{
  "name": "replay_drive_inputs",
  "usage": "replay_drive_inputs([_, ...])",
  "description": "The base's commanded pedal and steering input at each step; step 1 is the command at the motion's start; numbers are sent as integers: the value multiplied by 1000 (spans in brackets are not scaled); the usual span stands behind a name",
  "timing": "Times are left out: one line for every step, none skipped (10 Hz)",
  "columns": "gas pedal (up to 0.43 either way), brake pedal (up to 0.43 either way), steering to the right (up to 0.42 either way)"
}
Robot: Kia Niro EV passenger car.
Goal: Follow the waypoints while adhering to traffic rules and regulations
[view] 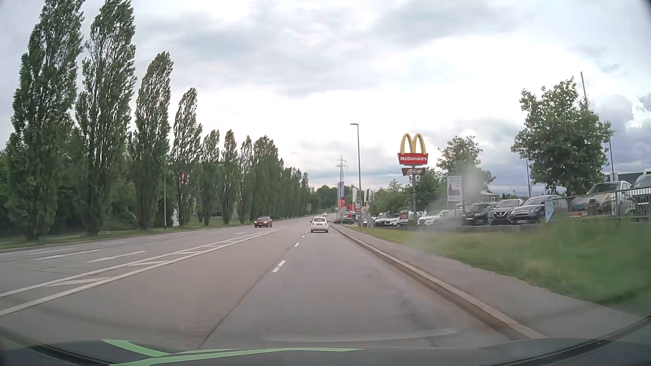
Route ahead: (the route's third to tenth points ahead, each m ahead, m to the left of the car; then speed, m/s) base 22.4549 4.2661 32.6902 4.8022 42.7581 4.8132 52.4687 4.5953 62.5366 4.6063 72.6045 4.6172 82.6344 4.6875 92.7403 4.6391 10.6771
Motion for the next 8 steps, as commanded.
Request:
replay_drive_inputs([130, 0, -8])
replay_drive_inputs([130, 0, -5])
replay_drive_inputs([118, 0, -5])
replay_drive_inputs([118, 0, -4])
replay_drive_inputs([118, 0, -4])
replay_drive_inputs([118, 0, -3])
replay_drive_inputs([118, 0, -3])
replay_drive_inputs([118, 0, -3])
